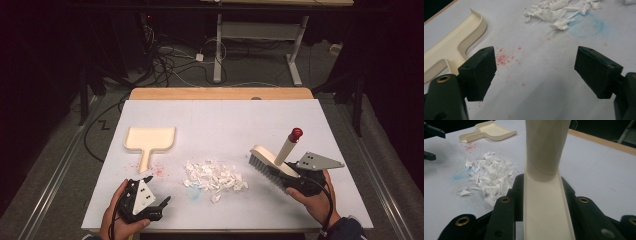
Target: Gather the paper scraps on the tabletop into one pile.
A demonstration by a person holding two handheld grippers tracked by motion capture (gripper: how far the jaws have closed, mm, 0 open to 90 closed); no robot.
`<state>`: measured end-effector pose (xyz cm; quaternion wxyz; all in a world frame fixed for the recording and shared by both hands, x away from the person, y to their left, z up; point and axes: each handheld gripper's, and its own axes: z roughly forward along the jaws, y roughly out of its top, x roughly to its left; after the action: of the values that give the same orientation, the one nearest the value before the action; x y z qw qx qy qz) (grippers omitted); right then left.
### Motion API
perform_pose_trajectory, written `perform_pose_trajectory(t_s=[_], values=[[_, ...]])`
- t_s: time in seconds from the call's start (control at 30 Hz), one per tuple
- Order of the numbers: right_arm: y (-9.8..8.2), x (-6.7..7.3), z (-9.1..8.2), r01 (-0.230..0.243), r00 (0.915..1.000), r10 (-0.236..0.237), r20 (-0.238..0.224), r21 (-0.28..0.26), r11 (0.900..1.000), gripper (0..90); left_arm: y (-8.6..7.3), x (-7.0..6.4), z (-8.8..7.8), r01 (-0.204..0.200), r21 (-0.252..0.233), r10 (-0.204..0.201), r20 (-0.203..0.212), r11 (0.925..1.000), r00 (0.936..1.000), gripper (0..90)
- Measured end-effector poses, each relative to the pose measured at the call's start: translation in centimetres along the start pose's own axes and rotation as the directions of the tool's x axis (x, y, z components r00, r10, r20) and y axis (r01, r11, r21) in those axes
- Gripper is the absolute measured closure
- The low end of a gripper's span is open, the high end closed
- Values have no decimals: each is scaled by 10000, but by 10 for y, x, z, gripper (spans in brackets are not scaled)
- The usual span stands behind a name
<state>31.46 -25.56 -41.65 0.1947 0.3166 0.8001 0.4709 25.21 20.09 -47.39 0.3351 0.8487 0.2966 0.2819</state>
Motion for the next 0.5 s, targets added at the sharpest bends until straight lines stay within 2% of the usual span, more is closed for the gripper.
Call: perform_pose_trajectory(t_s=[0.2,0.37,0.5], values=[[-7,-4,4,228,9993,-244,287,533,9983,680,1,-1,1,-73,33,73,61,10000,10000,170],[-18,-14,-2,-172,9988,121,476,1071,9941,680,0,-1,1,-69,59,69,121,10000,9999,170],[-23,-15,-7,-91,9984,28,561,1132,9935,680,1,-2,1,-108,67,107,140,9999,9998,170]])
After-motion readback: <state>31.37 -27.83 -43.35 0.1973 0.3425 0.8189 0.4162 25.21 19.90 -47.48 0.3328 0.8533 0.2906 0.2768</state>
